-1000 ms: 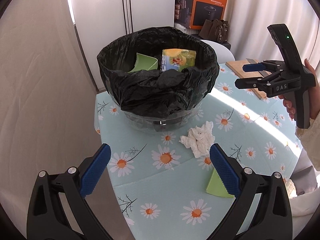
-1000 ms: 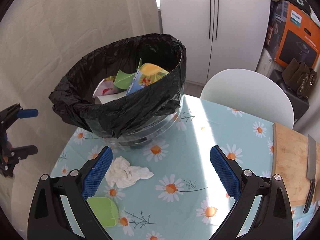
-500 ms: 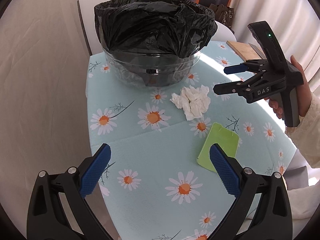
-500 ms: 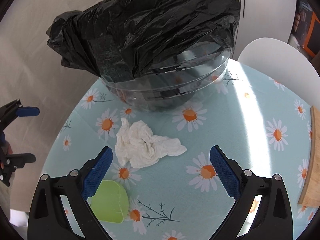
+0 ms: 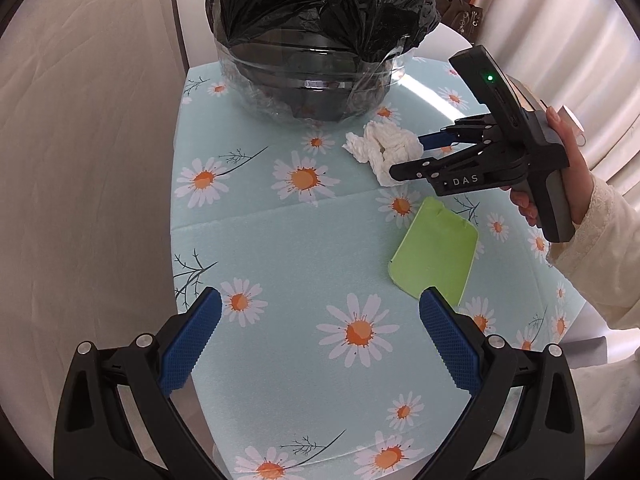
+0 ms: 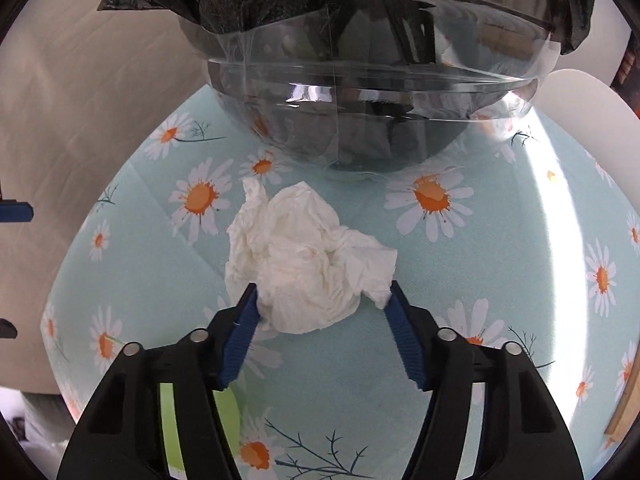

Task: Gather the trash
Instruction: 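Move both tools back to the tissue and green sleeve on the table, then grasp the white tissue with the right tool while the left tool grasps the green sleeve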

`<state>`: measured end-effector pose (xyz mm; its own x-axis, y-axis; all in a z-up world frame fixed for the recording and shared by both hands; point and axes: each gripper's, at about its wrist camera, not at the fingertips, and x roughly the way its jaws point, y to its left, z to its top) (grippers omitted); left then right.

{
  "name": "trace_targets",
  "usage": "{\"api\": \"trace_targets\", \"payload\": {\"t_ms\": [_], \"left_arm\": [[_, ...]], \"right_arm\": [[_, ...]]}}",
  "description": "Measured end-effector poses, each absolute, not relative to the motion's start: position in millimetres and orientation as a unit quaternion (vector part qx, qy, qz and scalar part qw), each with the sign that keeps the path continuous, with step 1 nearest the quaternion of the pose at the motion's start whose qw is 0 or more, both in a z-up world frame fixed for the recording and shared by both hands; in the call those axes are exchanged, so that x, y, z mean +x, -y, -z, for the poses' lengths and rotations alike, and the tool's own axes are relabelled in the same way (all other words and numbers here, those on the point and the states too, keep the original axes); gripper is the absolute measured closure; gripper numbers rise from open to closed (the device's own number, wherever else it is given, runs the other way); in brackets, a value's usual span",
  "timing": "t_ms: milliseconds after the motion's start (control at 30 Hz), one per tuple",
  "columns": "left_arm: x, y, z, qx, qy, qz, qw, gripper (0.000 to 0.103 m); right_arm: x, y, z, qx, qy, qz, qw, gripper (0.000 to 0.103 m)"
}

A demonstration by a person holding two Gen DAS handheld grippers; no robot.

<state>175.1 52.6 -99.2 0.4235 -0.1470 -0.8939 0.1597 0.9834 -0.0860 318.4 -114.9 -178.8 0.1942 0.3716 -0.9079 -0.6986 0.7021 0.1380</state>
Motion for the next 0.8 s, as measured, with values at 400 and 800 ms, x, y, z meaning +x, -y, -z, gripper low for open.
{"api": "trace_targets", "payload": {"t_ms": [400,800], "left_arm": [[183.4,-11.5,116.7,0.009,-0.526,0.178,0.832,0.006],[209.4,49.5,157.0,0.084,-0.553,0.254,0.789,0.006]], "right_arm": [[309.2,188.3,162.8,-0.097,-0.529,-0.313,0.783,0.071],[288.5,278.4,163.7,-0.049,-0.546,-0.238,0.802,0.07]]}}
